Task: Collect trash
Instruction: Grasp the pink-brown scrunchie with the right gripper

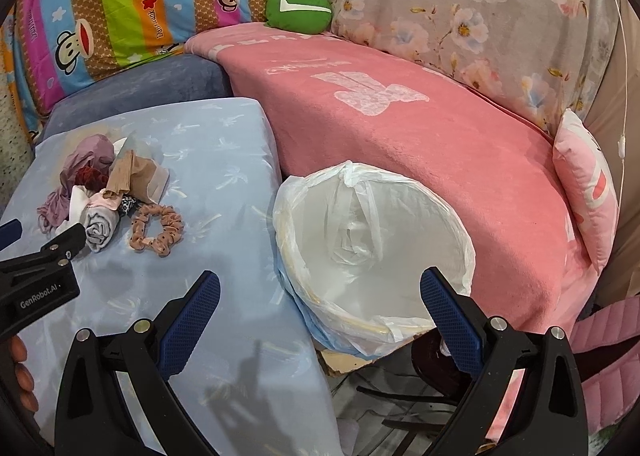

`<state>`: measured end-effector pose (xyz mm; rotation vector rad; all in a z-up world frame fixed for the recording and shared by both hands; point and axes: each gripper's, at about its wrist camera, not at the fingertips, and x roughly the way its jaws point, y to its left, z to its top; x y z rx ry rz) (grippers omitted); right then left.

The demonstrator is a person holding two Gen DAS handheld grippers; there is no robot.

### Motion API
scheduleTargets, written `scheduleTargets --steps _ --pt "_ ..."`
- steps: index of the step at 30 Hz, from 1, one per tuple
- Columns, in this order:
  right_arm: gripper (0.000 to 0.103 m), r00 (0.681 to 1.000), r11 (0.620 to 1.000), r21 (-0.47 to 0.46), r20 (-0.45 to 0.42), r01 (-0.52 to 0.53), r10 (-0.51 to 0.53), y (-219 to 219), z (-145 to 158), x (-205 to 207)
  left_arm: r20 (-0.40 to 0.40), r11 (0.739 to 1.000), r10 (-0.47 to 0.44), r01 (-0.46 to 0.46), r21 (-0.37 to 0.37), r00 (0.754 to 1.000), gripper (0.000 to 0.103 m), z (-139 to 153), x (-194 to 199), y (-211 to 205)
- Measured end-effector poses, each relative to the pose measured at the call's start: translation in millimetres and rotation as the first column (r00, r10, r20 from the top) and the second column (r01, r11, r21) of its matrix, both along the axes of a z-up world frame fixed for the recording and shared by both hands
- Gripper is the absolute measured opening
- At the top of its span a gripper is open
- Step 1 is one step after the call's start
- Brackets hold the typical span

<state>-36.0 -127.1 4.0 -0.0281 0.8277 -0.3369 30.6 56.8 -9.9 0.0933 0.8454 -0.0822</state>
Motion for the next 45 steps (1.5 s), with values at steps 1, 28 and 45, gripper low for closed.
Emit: scheduleTargets --steps 1,28,45 --pt "0.097 1.000 1.000 0.005 0.000 -0.005 0.005 2 -1 3 -0.001 1.000 0.008 -0.008 -0.006 1.000 0.096 -1 3 5" --pt "0.085 0.991 0.987 0.109 -0.054 -0.116 0.123 80 -62 124 -0.108 0.975 0.021 -0.044 -0.218 0.994 0.078 -37 70 74" --pt "0.015 0.973 0.969 0.209 -0.159 -0.135 0.169 94 -106 129 -0.128 0.956 -0.048 0.008 -0.294 0.991 0.005 -35 62 98"
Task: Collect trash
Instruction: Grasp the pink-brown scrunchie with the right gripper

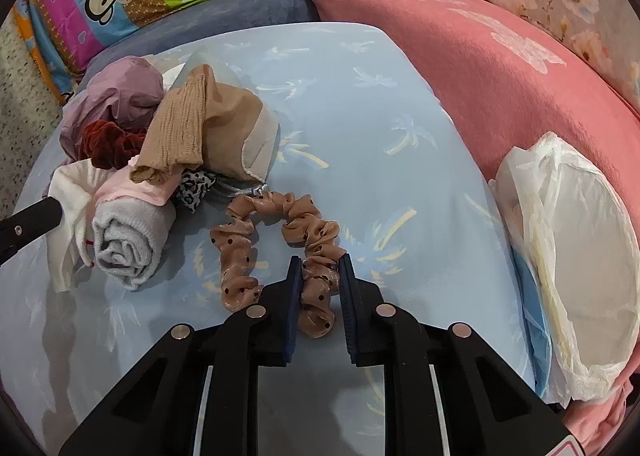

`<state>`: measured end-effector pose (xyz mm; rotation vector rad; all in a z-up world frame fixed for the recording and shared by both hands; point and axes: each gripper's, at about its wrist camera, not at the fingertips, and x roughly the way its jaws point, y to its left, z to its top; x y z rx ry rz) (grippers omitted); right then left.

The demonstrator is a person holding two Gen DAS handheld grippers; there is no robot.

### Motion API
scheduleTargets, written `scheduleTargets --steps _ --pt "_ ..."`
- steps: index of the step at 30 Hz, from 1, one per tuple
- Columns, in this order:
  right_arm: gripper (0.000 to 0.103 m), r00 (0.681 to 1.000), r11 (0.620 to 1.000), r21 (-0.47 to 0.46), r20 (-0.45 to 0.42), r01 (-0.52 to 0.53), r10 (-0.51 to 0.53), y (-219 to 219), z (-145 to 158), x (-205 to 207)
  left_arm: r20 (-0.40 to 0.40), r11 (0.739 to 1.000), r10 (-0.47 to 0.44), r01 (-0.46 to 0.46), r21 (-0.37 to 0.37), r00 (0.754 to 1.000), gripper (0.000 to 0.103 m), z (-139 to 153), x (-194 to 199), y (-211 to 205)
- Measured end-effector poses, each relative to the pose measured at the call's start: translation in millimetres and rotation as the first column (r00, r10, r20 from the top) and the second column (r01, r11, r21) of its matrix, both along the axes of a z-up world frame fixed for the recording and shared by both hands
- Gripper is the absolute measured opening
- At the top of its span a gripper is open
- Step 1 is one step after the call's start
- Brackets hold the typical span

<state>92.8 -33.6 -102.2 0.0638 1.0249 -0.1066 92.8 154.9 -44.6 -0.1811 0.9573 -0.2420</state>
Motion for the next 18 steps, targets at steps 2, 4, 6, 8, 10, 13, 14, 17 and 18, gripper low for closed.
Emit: scheduleTargets --steps 2,4,6,8,10,13,14,17,18 --pt "0.014 1.000 1.000 0.002 0.016 0.002 -0.002 0 6 -6 0.011 1.000 -0.001 0.001 0.001 1.000 0.005 5 -3 2" --pt "0.013 0.999 1.000 -0.002 0.036 0.001 -0.001 0 17 -13 0.019 1.000 -0.003 0.003 0.001 1.000 0.005 10 -3 0" --pt "0.013 0.998 1.000 -0.008 0.060 -0.001 0.002 0 29 -20 0.035 1.000 -0.006 0.006 0.005 0.999 0.004 17 -7 -1" --pt "0.013 0.996 1.000 -0.006 0.087 0.000 0.001 -1 41 -27 0.053 1.000 -0.016 0.016 0.004 0.998 0.004 24 -12 -2" --pt "0.013 0.993 1.000 0.003 0.120 0.006 -0.006 -3 55 -35 0.078 1.000 -0.025 0.025 0.002 0.997 0.004 35 -16 -4" --pt "0.013 0.987 1.000 0.011 0.162 0.013 -0.015 -9 75 -44 0.121 0.999 -0.043 0.044 -0.002 0.992 0.004 53 -23 -9" --pt "0.013 0.985 1.000 0.013 0.174 0.016 -0.018 -12 81 -47 0.136 0.999 -0.052 0.053 -0.003 0.989 0.004 58 -26 -12" --pt "0.013 0.977 0.999 0.017 0.211 0.031 -0.034 -21 99 -57 0.177 0.996 -0.082 0.084 -0.003 0.981 0.004 73 -31 -25" --pt "0.013 0.974 0.999 0.019 0.224 0.039 -0.042 -26 105 -60 0.188 0.995 -0.094 0.096 -0.002 0.978 0.004 77 -31 -30"
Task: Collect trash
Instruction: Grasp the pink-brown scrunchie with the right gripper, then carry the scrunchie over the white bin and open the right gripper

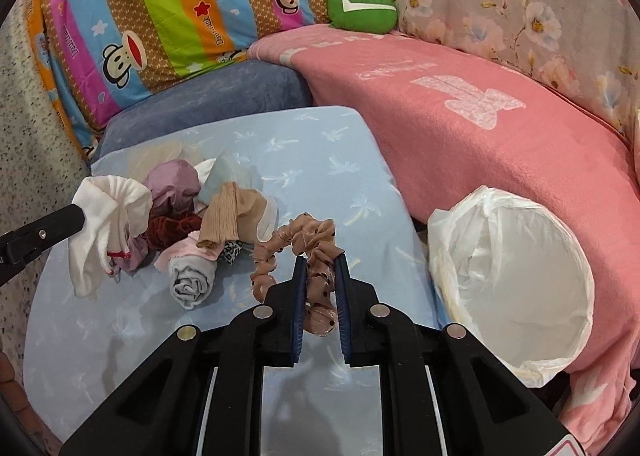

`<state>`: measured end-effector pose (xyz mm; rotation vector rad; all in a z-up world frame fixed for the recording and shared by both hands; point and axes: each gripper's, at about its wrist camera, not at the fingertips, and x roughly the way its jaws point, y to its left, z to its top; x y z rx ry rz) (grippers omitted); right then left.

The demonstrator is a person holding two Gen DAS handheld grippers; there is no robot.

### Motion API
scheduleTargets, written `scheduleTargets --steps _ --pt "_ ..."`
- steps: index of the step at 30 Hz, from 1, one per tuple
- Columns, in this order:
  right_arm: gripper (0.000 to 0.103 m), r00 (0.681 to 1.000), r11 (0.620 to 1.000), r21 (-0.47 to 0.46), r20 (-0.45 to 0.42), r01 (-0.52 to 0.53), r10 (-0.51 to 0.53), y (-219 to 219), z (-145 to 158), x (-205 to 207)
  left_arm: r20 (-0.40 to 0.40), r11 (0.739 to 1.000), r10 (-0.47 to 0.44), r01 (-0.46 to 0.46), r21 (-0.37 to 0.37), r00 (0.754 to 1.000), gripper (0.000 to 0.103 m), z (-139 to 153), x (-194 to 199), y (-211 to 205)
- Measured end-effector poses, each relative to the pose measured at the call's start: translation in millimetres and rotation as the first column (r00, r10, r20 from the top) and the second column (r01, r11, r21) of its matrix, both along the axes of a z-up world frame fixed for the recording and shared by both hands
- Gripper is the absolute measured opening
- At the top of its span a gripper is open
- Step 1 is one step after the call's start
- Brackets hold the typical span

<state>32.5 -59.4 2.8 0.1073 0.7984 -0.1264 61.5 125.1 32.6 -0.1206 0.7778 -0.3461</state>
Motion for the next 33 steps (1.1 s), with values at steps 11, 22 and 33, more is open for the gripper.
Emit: scheduleTargets --steps 11,22,33 --pt "0.013 0.987 0.990 -0.002 0.085 0.139 -0.138 -65 31 -39 0.062 0.986 -0.166 0.167 -0.017 0.984 0.005 24 -8 -71" --pt "0.013 0.953 0.959 0.015 0.109 0.283 -0.283 -146 37 -68 0.089 0.941 -0.335 0.337 -0.009 0.938 0.005 36 -22 -157" --pt "0.013 0.920 0.923 0.026 0.076 0.383 -0.384 -201 18 -73 0.031 0.869 -0.494 0.494 -0.009 0.869 0.006 18 -23 -232"
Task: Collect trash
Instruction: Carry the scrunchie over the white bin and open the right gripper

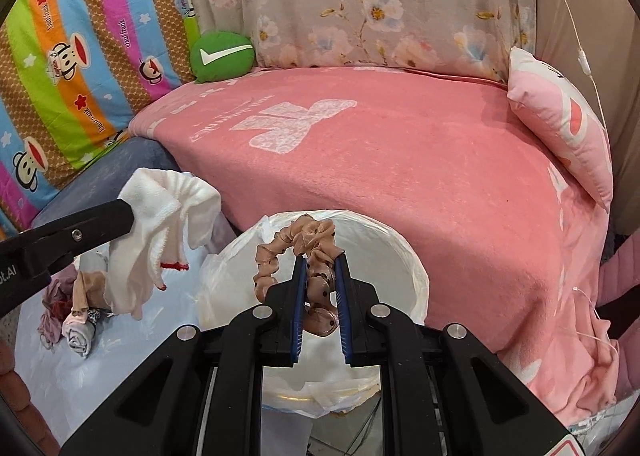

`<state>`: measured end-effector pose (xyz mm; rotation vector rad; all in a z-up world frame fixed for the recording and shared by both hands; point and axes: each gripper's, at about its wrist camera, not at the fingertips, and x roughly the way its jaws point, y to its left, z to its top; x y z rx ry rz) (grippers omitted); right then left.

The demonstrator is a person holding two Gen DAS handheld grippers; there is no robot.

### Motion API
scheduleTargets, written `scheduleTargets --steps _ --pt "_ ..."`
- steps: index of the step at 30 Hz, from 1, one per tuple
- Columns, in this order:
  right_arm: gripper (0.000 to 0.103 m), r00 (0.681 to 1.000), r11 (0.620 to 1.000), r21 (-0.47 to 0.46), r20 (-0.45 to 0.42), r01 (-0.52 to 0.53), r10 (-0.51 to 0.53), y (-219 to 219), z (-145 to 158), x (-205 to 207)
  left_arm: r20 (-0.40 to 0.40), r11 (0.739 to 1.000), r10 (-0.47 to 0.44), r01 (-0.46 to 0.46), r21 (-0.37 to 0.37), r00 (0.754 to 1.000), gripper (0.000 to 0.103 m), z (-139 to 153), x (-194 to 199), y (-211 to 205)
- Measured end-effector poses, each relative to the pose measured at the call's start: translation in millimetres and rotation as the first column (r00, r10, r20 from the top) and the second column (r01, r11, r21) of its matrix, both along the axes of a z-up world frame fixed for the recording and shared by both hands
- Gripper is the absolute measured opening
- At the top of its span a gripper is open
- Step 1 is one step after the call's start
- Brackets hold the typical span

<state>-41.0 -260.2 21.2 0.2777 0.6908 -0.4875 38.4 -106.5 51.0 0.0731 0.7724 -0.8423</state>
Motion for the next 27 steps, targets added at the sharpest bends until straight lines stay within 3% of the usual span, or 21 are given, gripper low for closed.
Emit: scheduleTargets --steps 8,9,10,12,14,23,26,27 --pt "0.014 0.999 0.999 0.012 -0.019 0.037 -0.037 -18 -11 -1 -0.037 0.997 -0.054 0.056 0.056 0.998 0.007 -15 4 -33" --pt "0.014 0.999 0.999 0.012 -0.021 0.038 -0.038 -19 -12 0 -0.039 0.997 -0.050 0.052 0.061 0.998 0.011 -15 6 -33" --pt "0.014 0.999 0.999 0.012 -0.022 0.037 -0.037 -20 -11 1 -0.043 0.997 -0.045 0.048 0.064 0.998 0.016 -16 8 -34" --pt "0.014 0.999 0.999 0.011 -0.023 0.033 -0.033 -21 -12 4 -0.042 0.998 -0.017 0.019 0.066 0.999 0.051 -17 11 -30" --pt "0.015 0.999 1.000 0.013 -0.021 0.028 -0.027 -20 -13 7 -0.016 0.998 0.021 -0.020 0.057 1.000 0.064 -16 13 -24" --pt "0.024 1.000 1.000 0.017 -0.019 0.001 0.000 -8 -16 24 0.022 0.992 0.102 -0.103 0.078 0.995 0.065 -18 25 -1" --pt "0.038 1.000 1.000 0.008 -0.012 0.001 -0.001 -4 -15 26 0.030 0.989 0.120 -0.122 0.082 0.992 0.065 -21 26 5" --pt "0.039 1.000 1.000 0.004 -0.011 0.001 -0.001 -3 -14 26 0.030 0.988 0.127 -0.129 0.083 0.991 0.065 -22 26 7"
